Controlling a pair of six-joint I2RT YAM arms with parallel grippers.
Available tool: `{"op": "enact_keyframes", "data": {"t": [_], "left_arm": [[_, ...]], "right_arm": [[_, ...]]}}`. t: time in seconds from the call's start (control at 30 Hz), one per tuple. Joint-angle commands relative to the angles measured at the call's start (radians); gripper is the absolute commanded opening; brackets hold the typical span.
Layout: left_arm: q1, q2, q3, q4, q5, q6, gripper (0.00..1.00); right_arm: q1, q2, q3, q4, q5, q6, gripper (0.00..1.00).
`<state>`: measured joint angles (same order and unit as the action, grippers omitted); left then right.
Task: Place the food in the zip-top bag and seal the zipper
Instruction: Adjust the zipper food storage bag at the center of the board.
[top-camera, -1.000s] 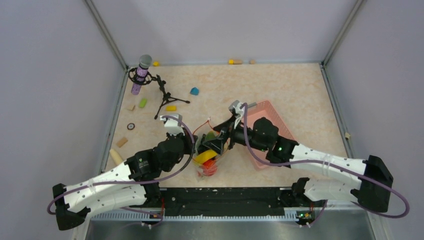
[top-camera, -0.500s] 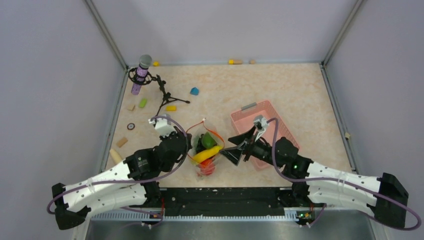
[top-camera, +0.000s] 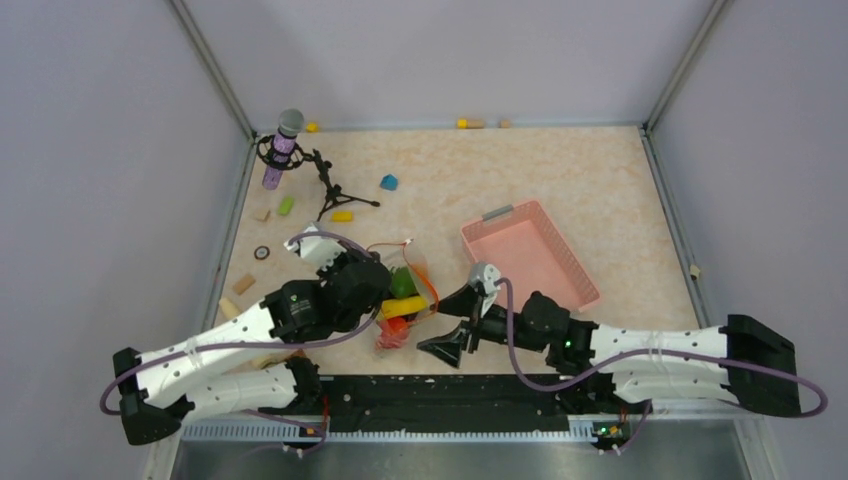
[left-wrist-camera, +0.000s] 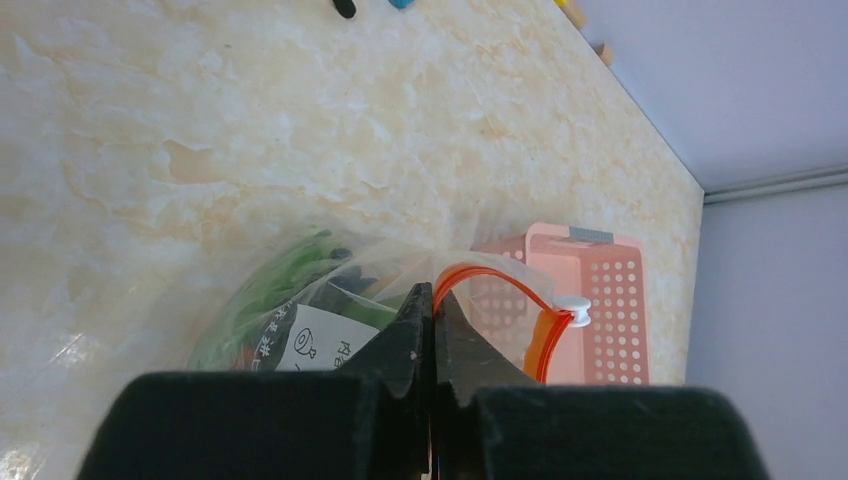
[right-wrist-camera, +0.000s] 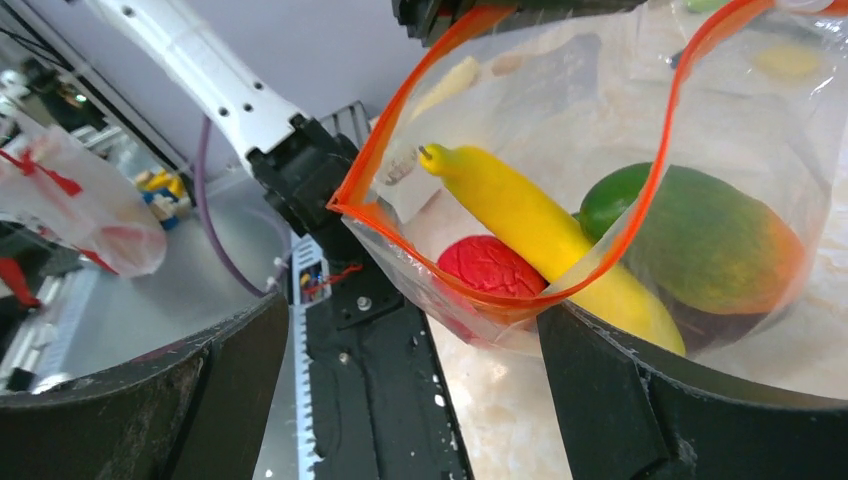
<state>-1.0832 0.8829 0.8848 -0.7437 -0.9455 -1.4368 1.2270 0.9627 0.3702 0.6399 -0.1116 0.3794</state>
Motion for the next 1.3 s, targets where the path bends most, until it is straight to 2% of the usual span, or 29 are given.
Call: {"op": "enact_keyframes", "data": {"t": [0.0,0.2,0.3,0.37,0.4,0.47,0.5,0.6,0.63,0.7,0.83,0.97,1.0,1.03,1.07,1.17,1.27], "left_arm": [[-0.001,0.03,0.061,-0.026,-0.054,-0.075,0.0],[-0.001,-0.008,-0.022,0.091,0.019,0.0,0.0],[-0.003,-0.046,-0.056,0.105,0.029,-0.012,0.0],[-0.001,-0.071,-0.079,0.124,0.033,-0.007,0.0],[-0.001,-0.081,-0.087,0.132,0.037,-0.002,0.0],[-0.002,-0.099,-0.098,0.141,0.046,0.016,0.0],[-0.001,-0.105,-0.101,0.147,0.053,0.036,0.0],[-0.001,-0.125,-0.102,0.18,0.112,0.14,0.0],[-0.001,-0.132,-0.106,0.213,0.148,0.198,0.0],[-0.002,-0.148,-0.116,0.276,0.233,0.344,0.03],[-0.001,-0.198,-0.19,0.453,0.426,0.517,0.28],[-0.001,-0.273,-0.281,0.571,0.562,0.622,0.49],[-0.001,-0.292,-0.288,0.589,0.578,0.645,0.62],[-0.002,-0.309,-0.29,0.601,0.586,0.67,0.85],[-0.002,-0.325,-0.287,0.603,0.59,0.692,0.93],[-0.001,-0.362,-0.275,0.597,0.592,0.78,0.95],[-0.002,-0.39,-0.256,0.575,0.557,0.881,0.96]], "right_arm": [[0.06,0.057,0.083,0.026,0.252,-0.094,0.92],[0.062,0.15,0.116,0.068,0.513,0.034,0.91],[0.061,0.198,0.152,0.054,0.541,0.054,0.82],[0.061,0.231,0.192,0.004,0.535,0.057,0.7],[0.061,0.244,0.21,-0.019,0.54,0.057,0.58],[0.061,0.261,0.238,-0.054,0.563,0.058,0.19],[0.062,0.263,0.25,-0.063,0.576,0.05,0.1],[0.052,0.271,0.297,-0.113,0.614,-0.018,0.0],[0.041,0.273,0.317,-0.132,0.607,-0.044,0.0],[-0.011,0.272,0.358,-0.169,0.512,-0.077,0.0],[-0.208,0.307,0.446,-0.209,0.064,-0.11,0.0],[-0.317,0.39,0.57,-0.373,-0.236,-0.327,0.0],[-0.35,0.411,0.605,-0.419,-0.303,-0.361,0.0],[-0.382,0.436,0.638,-0.459,-0.378,-0.367,0.0],[-0.422,0.457,0.668,-0.487,-0.453,-0.37,0.0],[-0.513,0.524,0.734,-0.569,-0.661,-0.435,0.0],[-0.527,0.563,0.795,-0.722,-0.706,-0.584,0.0]]}}
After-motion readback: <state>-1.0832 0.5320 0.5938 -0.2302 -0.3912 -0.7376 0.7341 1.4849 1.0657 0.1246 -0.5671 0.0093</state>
